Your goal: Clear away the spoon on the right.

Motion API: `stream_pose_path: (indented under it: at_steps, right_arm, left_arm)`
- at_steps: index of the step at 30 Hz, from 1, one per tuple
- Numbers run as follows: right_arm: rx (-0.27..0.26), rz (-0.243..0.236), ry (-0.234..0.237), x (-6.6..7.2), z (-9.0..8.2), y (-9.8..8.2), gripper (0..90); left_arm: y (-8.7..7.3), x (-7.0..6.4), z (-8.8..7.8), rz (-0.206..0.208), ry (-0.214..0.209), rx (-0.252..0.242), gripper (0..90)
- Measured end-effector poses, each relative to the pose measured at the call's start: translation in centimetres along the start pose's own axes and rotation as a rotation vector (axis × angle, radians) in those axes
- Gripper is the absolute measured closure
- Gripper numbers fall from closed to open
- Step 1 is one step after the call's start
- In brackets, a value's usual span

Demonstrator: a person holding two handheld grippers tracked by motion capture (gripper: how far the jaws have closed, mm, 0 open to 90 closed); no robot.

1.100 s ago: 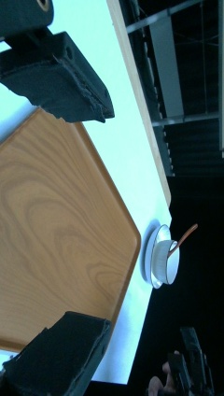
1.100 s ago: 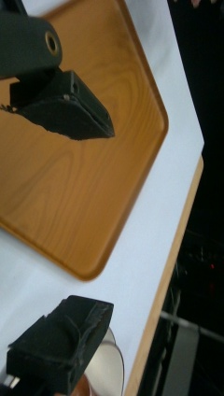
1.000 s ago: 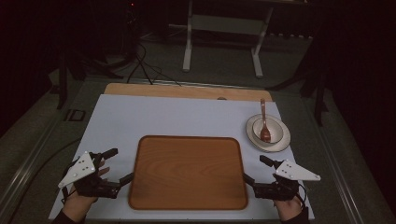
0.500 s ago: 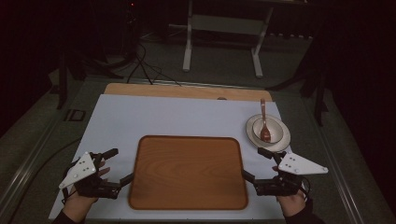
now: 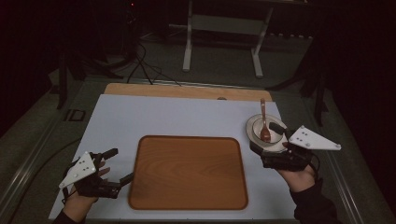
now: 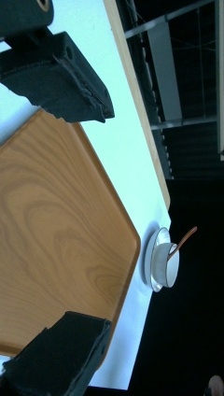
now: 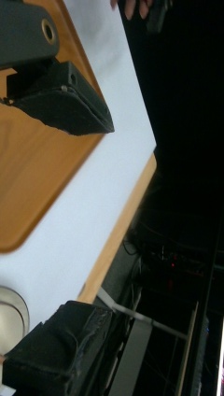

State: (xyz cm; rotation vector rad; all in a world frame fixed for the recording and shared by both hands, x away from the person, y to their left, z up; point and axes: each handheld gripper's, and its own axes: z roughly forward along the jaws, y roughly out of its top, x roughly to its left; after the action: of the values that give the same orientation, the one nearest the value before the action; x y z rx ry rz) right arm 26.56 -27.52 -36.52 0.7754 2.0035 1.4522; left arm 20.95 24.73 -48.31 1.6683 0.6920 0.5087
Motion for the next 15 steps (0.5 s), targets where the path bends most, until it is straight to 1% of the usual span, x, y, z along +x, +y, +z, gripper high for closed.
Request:
stream_pose_path:
  at_steps: [2,4,5,6,8,10,11,12,14,15]
  right_arm:
    - [-0.007,0.008,-0.012,-0.5,0.2,0.3,10.1]
    - [-0.017,0.012,-0.037,-1.1,0.5,0.5,10.1]
    - [-0.014,0.02,-0.035,-1.5,0.7,0.6,10.1]
    - [-0.011,0.028,-0.057,-1.9,0.9,0.7,10.1]
    - [0.004,0.049,-0.067,-3.0,1.5,0.8,10.1]
    - [0.021,0.064,-0.11,-3.9,2.1,0.8,10.1]
    - [0.04,0.074,-0.115,-4.4,2.4,0.8,10.1]
    - [0.049,0.076,-0.136,-4.8,2.8,0.7,10.1]
    - [0.064,0.099,-0.153,-5.8,3.4,0.6,10.2]
    - [0.068,0.104,-0.175,-6.2,3.7,0.4,10.3]
  left_arm:
    - [0.0,0.0,0.0,-0.002,0.0,-0.001,3.0]
    - [0.0,0.0,0.0,-0.001,0.0,-0.002,3.0]
    - [0.0,0.0,0.0,0.002,0.0,0.0,3.0]
    - [0.0,-0.1,0.0,0.001,0.001,0.0,3.0]
    - [0.0,0.0,0.0,0.001,-0.001,0.002,3.0]
    - [0.0,-0.1,0.0,0.001,-0.001,0.001,3.0]
    - [0.0,-0.1,0.0,0.002,-0.002,0.001,3.0]
    - [0.0,0.0,0.0,0.004,-0.002,0.002,3.0]
    - [0.0,0.0,0.0,0.003,-0.003,0.006,3.0]
    - [0.0,0.0,0.0,0.002,-0.004,0.006,3.0]
